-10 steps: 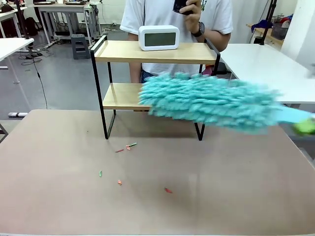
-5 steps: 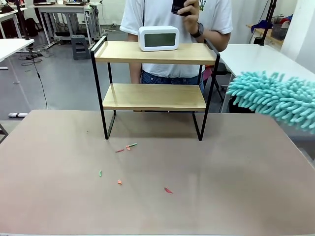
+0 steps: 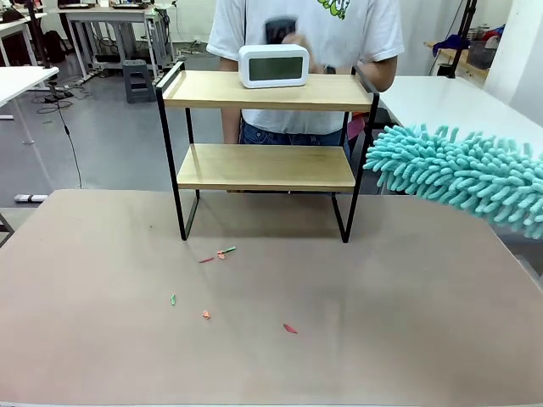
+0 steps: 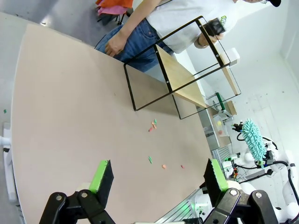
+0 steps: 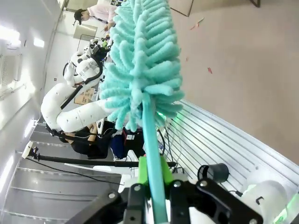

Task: Clean the shelf.
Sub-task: Hand the Duster back to the human.

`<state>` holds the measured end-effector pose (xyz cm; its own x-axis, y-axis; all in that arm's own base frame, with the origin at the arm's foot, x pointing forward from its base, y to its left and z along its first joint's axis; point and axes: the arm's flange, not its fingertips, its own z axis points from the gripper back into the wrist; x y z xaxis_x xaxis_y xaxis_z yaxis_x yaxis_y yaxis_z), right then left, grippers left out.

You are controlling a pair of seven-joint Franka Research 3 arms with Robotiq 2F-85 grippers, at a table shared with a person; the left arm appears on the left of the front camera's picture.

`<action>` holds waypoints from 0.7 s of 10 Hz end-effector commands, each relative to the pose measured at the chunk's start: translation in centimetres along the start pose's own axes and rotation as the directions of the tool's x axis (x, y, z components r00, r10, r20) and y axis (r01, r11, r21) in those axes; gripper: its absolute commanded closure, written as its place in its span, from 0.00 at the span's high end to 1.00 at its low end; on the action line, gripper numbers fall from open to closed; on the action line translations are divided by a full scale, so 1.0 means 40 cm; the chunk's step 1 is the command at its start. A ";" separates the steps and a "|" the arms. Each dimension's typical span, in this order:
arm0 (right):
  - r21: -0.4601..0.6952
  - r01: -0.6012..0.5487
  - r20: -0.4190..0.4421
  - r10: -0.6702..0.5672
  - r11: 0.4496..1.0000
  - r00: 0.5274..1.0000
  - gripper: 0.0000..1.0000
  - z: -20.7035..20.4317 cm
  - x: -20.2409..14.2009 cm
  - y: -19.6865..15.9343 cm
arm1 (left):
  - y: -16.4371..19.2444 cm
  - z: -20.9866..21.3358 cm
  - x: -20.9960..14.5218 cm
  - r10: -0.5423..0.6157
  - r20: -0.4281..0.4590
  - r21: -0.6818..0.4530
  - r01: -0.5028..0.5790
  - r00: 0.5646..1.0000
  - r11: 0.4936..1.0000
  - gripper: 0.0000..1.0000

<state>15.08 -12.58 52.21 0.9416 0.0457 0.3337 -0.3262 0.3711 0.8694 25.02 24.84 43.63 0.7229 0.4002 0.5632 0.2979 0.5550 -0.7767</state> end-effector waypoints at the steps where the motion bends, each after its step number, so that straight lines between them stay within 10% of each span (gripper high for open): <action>1: 0.018 -0.030 0.004 0.030 0.999 1.000 0.12 0.008 -0.003 0.006 | -0.003 -0.003 0.000 -0.019 0.014 -0.014 0.020 1.000 1.000 1.00; 7: 0.000 0.000 0.001 0.000 1.000 1.000 0.12 0.000 0.000 0.000 | 0.000 0.000 0.000 0.000 0.000 0.000 0.000 1.000 1.000 1.00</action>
<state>15.07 -12.60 52.18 0.9422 0.0456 0.3319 -0.3244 0.3723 0.8696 25.02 24.85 43.60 0.7232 0.4005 0.5626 0.2973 0.5548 -0.7771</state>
